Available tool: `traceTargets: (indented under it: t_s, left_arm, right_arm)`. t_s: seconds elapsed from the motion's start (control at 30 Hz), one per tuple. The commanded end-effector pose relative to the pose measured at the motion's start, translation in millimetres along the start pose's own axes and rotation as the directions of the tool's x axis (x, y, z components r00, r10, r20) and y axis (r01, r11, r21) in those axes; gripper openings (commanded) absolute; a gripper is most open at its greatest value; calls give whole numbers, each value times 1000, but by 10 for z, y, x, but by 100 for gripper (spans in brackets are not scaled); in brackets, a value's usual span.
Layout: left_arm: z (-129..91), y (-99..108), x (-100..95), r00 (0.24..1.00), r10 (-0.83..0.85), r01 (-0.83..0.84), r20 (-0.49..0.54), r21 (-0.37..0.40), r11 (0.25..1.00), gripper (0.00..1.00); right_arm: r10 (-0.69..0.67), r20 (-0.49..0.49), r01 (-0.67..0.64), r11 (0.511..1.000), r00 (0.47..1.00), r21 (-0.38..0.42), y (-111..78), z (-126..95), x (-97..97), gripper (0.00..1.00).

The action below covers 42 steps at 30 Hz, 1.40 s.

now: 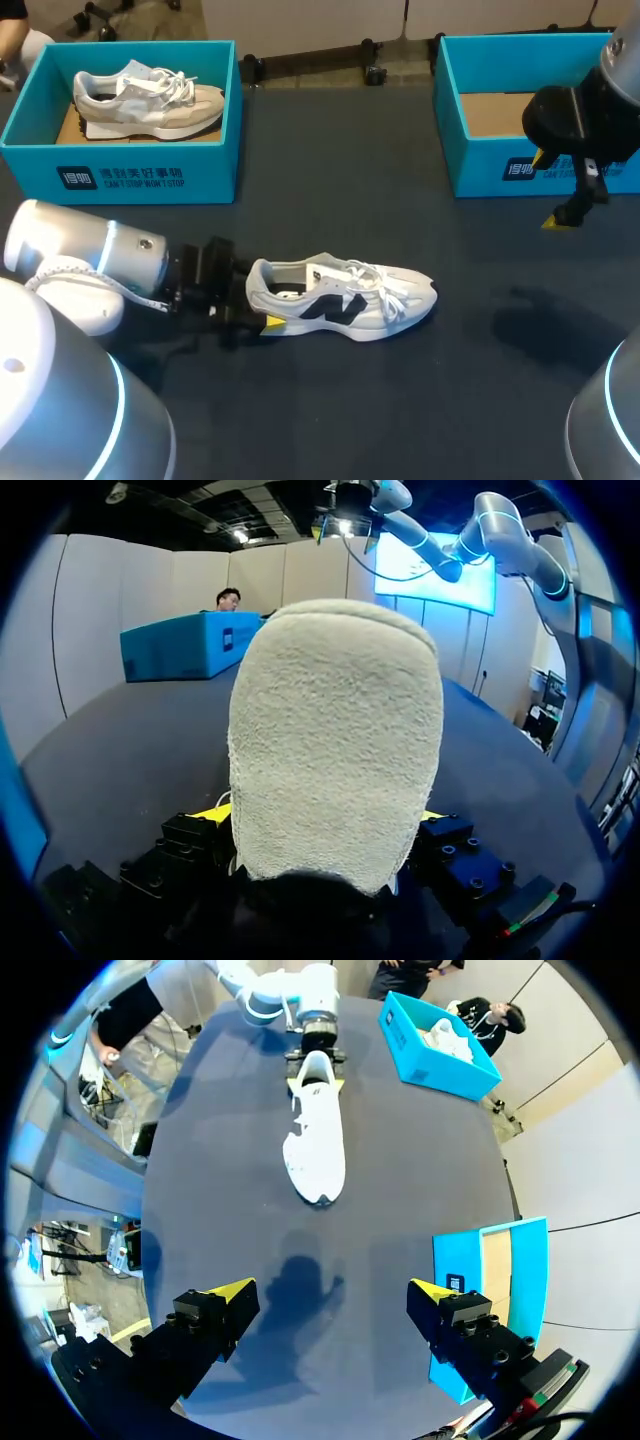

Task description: Take the shoe out of the shoebox, open the shoe tongue, remove and reinsert the insole, then place the shoe into the shoebox

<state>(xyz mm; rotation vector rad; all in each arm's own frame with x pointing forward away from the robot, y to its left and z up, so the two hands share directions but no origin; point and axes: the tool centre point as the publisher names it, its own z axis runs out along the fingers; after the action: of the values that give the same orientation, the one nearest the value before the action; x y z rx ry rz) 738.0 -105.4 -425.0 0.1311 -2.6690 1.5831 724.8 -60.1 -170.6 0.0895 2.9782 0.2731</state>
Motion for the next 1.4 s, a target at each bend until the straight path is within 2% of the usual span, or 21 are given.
traceTargets:
  t_s: [0.03, 0.3, 1.37, 1.4]
  left_arm:
    - [-90, 18, -28, 1000, 8, -8, -6, -7, 1000, 0]
    - [-180, 53, -100, 1000, 11, -12, -12, -27, 1000, 0]
    - [-183, 71, -119, 1000, 2, -3, -20, -38, 999, 0]
    - [-183, 71, -119, 1000, 2, -3, -20, -38, 999, 0]
  right_arm:
    - [1, -2, -1, 1000, 1000, 4, 12, 14, -14, 100]
    - [1, -2, -1, 1000, 1000, 4, 12, 14, -14, 100]
    - [1, -2, -1, 1000, 1000, 4, 12, 14, -14, 100]
    - [81, 19, -81, 997, 997, 9, 9, 37, -42, 100]
